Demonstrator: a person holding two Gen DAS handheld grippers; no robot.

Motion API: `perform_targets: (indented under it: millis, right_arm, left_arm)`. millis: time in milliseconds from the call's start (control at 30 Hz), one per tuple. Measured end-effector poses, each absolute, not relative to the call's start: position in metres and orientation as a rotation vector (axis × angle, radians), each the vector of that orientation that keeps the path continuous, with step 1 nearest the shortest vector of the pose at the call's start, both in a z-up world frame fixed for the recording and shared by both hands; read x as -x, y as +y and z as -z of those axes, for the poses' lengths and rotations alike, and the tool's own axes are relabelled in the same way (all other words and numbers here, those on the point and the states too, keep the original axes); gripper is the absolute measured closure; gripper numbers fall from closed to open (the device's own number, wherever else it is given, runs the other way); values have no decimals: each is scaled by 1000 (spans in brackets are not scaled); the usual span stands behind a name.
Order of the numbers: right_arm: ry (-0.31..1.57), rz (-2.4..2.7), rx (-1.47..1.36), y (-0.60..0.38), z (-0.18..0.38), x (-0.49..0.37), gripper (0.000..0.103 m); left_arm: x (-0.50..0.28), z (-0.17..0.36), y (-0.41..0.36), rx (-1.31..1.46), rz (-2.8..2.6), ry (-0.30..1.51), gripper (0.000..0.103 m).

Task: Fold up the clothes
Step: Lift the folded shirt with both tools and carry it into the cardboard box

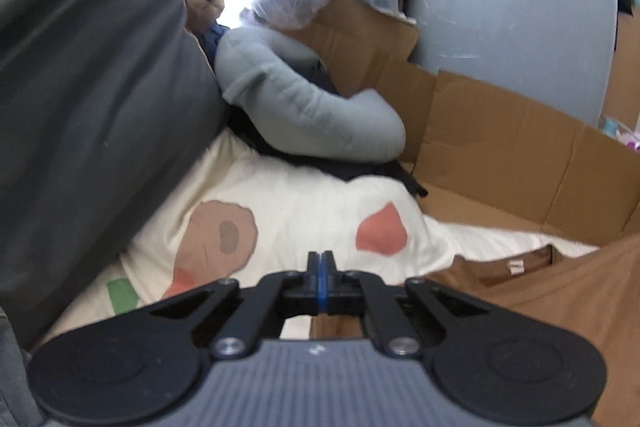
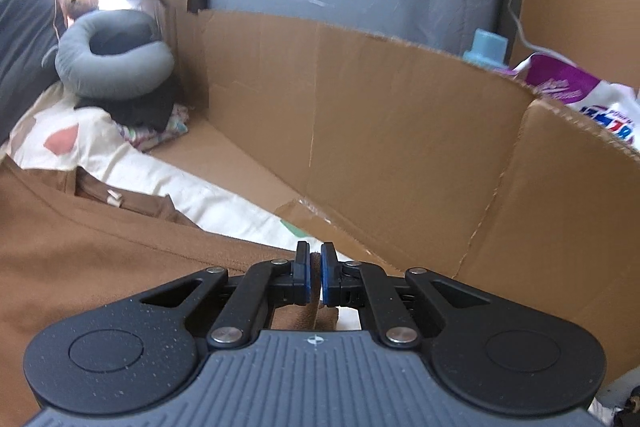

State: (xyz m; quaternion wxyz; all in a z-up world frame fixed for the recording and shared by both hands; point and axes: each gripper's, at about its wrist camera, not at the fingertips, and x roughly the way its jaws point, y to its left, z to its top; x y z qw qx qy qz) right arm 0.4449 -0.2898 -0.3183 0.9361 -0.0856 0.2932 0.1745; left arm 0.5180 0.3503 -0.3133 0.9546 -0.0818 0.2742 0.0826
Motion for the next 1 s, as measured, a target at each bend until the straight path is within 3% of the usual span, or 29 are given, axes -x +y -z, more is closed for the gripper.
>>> perform_targets:
  millis: [100,200,333,367,600,633,667,767,1000]
  right_arm:
    - [606,-356,168,-290,319,-442,100]
    - [609,-359,167,-289,323,-442,100]
    - [614,-362,151,-289,326,-445,100]
    - [615,-363,149,-289,327,-446,100]
    - [623,-365,152,-290,331,-447,100]
    - [624,-365,151,-290,332,-447,100]
    - [625,-365,150,-290,332,-447,100]
    - [627,-364,148,-291,333,-446,100]
    - [619,-362,139,-291,329,-443,100]
  left_arm:
    - [-525,320,354,185,-149,605,102]
    - [-530,326,356,212,-137,622,94]
    - [-538,337,354,213,-132,651,61]
    - [-541,341,353,212,-130,658,60]
    - [-560,364,361,244,-124,714,62]
    - [-562,366,363,248,-125,721,64]
    - [-563,367,365,256,-126,720,75]
    - [-562,364,366,277,-102,708,92]
    - [-543,343,360,260,-110,639,95]
